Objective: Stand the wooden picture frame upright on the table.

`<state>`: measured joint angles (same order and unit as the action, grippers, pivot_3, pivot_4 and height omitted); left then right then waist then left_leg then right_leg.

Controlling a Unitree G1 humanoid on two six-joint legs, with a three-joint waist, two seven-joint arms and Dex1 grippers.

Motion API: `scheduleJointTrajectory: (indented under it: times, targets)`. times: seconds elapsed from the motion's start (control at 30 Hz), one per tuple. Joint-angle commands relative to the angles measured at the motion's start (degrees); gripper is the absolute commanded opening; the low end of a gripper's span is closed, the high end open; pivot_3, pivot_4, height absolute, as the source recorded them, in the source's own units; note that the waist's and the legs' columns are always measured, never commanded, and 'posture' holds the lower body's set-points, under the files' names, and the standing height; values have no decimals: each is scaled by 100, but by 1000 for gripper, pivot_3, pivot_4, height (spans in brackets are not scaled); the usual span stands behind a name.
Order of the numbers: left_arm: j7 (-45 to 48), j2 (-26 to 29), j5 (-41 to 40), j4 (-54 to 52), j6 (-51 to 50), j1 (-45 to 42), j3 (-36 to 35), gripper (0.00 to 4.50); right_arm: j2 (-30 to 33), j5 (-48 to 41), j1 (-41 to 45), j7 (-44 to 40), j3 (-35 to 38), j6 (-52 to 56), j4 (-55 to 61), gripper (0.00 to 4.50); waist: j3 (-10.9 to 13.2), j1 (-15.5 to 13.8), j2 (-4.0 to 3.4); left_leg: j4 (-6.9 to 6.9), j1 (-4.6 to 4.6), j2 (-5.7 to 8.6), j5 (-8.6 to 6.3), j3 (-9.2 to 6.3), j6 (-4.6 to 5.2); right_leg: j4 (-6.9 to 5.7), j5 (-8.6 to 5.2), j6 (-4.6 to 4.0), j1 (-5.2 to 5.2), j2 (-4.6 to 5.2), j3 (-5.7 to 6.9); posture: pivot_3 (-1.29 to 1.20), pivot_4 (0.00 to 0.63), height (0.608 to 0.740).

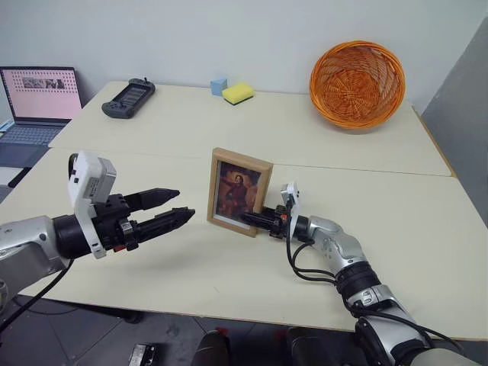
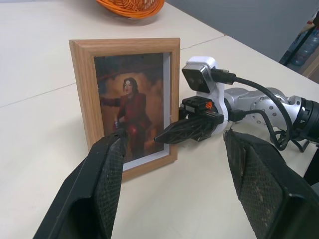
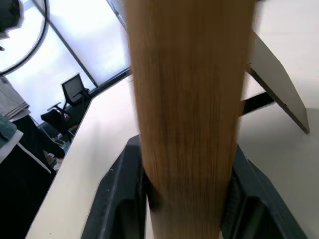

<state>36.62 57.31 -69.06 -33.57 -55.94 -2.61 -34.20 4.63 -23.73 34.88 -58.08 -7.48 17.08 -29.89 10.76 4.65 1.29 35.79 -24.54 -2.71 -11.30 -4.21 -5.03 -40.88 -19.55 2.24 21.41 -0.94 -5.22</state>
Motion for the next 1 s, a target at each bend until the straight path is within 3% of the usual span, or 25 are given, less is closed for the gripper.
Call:
scheduleJointTrajectory:
  times: [0.03,0.13,0.5,0.67,0.73,0.77,0.93,1.0]
  targets:
    - [-32,29,-4,19,145,-120,-68,3311,-8,26,24,79,109,41,141,2820,0,0,0,-1,0,0,0,1,0,0,0,0,0,0,-1,0,150,740]
    - [-38,19,4,37,163,-161,-28,3311,0,89,32,130,90,11,155,3357,0,0,0,-2,0,0,0,2,0,0,0,0,1,0,-2,0,150,740]
    - [-6,-10,87,50,197,-199,103,3311,159,179,-28,131,97,165,447,3357,0,0,0,-3,0,0,0,2,0,1,0,0,1,0,-3,0,150,740]
    - [-17,-62,69,139,213,-345,237,3311,670,-132,-382,202,278,895,1694,3357,1,-10,-1,-5,-1,1,0,3,0,3,-1,1,1,1,-4,0,150,740]
    - [-37,-120,54,185,235,-409,285,2919,831,-361,-526,304,454,1234,2125,3405,1,-15,-1,-4,-2,2,0,4,0,6,-1,1,0,2,-6,0,150,740]
    - [-88,-168,47,200,259,-451,307,2839,914,-436,-607,369,538,1359,2325,3003,1,-16,-1,-4,-2,2,0,4,1,6,-1,1,0,2,-6,0,150,740]
    - [-411,-503,240,304,480,-752,546,1768,1317,-672,-1157,741,836,1846,3387,1937,1,-29,-2,-6,-2,2,-1,5,1,6,-1,1,1,1,-9,0,150,740]
    - [-581,-728,331,369,649,-941,602,1638,1352,-811,-1275,947,946,2088,3609,1806,1,-49,-2,-7,-3,2,-1,7,1,10,-1,2,2,1,-11,0,150,740]
